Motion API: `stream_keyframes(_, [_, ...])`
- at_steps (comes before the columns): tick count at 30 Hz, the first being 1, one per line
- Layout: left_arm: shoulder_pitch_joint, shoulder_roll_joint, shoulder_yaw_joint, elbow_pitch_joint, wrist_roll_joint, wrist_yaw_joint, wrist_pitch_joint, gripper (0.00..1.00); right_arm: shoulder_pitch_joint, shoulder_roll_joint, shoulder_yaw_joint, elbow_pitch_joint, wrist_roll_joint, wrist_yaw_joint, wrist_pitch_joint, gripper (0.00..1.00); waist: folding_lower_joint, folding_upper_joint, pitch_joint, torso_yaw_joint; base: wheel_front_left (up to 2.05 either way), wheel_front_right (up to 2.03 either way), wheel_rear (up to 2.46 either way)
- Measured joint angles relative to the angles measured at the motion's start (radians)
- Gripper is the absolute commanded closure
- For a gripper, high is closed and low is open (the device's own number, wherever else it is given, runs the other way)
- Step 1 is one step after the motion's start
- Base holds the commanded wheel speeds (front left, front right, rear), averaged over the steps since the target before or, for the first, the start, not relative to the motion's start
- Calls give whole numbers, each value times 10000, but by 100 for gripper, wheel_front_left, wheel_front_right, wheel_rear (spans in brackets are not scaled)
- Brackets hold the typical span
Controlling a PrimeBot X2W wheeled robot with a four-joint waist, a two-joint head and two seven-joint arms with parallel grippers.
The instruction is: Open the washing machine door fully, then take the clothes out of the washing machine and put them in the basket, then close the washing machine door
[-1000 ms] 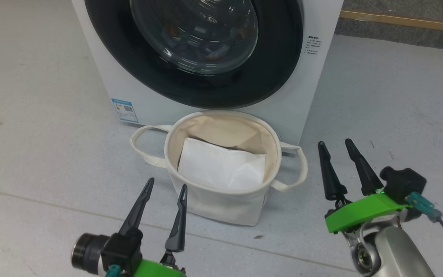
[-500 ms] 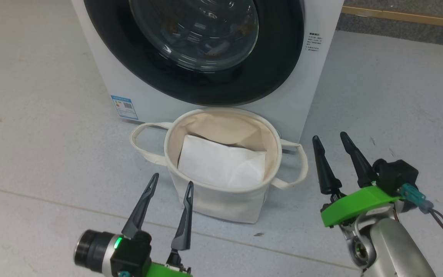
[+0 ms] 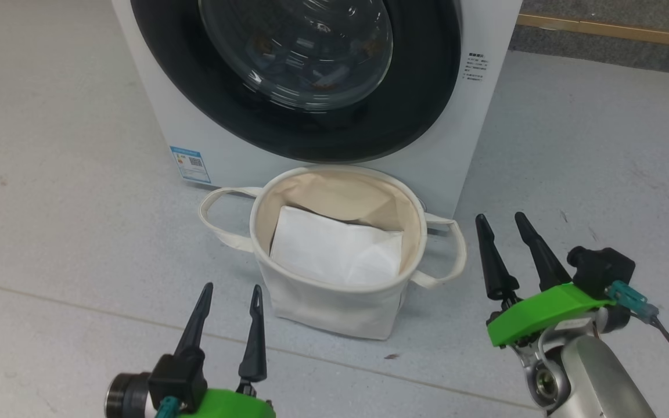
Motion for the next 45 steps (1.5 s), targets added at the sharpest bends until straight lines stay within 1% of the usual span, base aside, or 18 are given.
stream_keyframes(7, [-15, -6, -6, 44, -27, -12, 0, 0, 13, -2, -63, 54, -539, 0, -144, 0, 0, 0, -12, -75, 0, 0, 0])
stream_keyframes(14, [-14, -29, -90, 48, -12, -25, 0, 0, 198, 0, -35, -79, -1373, 0, -372, 0, 0, 0, 9, -64, 0, 0, 0])
stream_keyframes(19, [-15, -65, -119, 71, 69, -31, 0, 0, 204, -2, 15, -180, -1620, 0, -456, 0, 0, 0, 57, -21, 0, 0, 0])
stream_keyframes(20, [-15, -75, -125, 71, 69, -31, 0, 0, 207, -2, 82, -217, -1569, 0, -456, 25, 0, 0, 78, -11, 0, 0, 0])
stream_keyframes(21, [-16, -84, -127, 71, 71, -31, 0, 0, 207, -2, 150, -244, -1513, 0, -456, 100, 0, 0, 108, -4, 0, 0, 0])
stream_keyframes(25, [-50, -105, -153, 69, 148, -19, 0, 0, 204, 0, 136, -276, -740, 0, -454, 100, 0, 0, 323, 13, 0, 0, 0])
stream_keyframes(30, [-168, -163, -380, 198, 424, -15, 0, 0, 25, 0, -150, -259, 631, 0, -403, 100, 0, 0, 673, 31, 0, 0, 0])
stream_keyframes(34, [-418, -230, -514, 247, 502, -4, -2, 0, -566, 0, -604, -234, 2362, 0, -10, 100, 0, 0, 1025, 37, 0, 0, 0])
stream_keyframes(38, [-778, -265, -612, 272, 717, 88, 0, 0, -1305, -2, -1189, -29, 4855, 0, 951, 100, 0, 0, 1427, 57, 0, 0, 0])
stream_keyframes(41, [-1026, -263, -769, 401, 1166, 282, -2, 0, -1829, 0, -1749, 270, 6834, 0, 1791, 100, 0, -1, 1733, 91, 0, 0, 0])
stream_keyframes(42, [-1096, -265, -823, 441, 1246, 326, -2, 0, -2043, 0, -1988, 430, 7214, 0, 2006, 100, 0, 0, 1844, 99, 0, 0, 0])
stream_keyframes(43, [-1096, -265, -823, 441, 1246, 326, -2, 0, -2043, 0, -1988, 430, 7214, 0, 2006, 100, 0, 0, 1844, 99, 0, 0, 0])
stream_keyframes(45, [-1217, -270, -871, 458, 1260, 336, -2, 0, -2544, -12, -2468, 750, 7908, -2, 2458, 100, 0, 0, 2082, 114, 0, 0, 0])
